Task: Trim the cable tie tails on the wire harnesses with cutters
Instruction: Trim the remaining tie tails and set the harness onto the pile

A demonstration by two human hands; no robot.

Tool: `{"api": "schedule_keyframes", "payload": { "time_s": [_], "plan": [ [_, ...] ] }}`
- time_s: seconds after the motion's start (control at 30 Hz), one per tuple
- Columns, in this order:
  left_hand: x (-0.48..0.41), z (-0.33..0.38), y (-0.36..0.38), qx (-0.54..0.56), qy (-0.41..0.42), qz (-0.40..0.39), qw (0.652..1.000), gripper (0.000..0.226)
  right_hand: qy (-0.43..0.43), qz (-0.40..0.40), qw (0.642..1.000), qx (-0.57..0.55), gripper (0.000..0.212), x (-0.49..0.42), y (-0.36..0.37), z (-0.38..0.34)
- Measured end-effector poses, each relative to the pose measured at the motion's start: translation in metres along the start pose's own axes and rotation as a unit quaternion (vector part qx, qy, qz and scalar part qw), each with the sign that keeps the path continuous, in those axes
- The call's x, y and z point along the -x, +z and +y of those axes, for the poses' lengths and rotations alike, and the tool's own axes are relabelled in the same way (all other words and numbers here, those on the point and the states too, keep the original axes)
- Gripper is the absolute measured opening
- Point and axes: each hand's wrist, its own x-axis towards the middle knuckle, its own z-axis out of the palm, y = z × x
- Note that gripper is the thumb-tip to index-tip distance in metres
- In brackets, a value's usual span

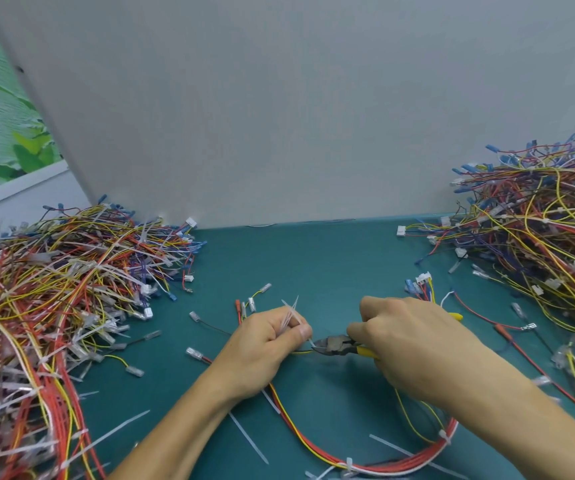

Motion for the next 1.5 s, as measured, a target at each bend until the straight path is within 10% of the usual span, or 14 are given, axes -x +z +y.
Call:
{"api": "schedule_keyframes", "payload": {
  "time_s": [0.9, 1.13, 1.33, 1.5],
  "plan": [
    [-0.002, -0.003, 0.001, 0.007, 0.014, 0.028, 0.999, 0.025, 0.018, -0.008, 1.000, -0.024, 0.015, -0.003, 0.010, -0.008],
    [0.002, 0.018, -0.013, 0.096, 0.022, 0.056, 0.994, 0.021, 0.086, 0.116, 0.974, -0.175, 0.003, 0.003, -0.013, 0.013],
    [0.018, 0.070, -0.027, -0.047, 0.013, -0.116, 0.992, 0.021, 0.232, 0.016, 0.955, -0.183, 0.017, 0.013, -0.016, 0.063],
    [0.040, 0.108, -0.003, -0.240, 0.039, -0.289, 0.926, 0.017, 0.280, -0.079, 0.937, -0.191, 0.030, 0.016, -0.001, 0.082]
  ]
}}
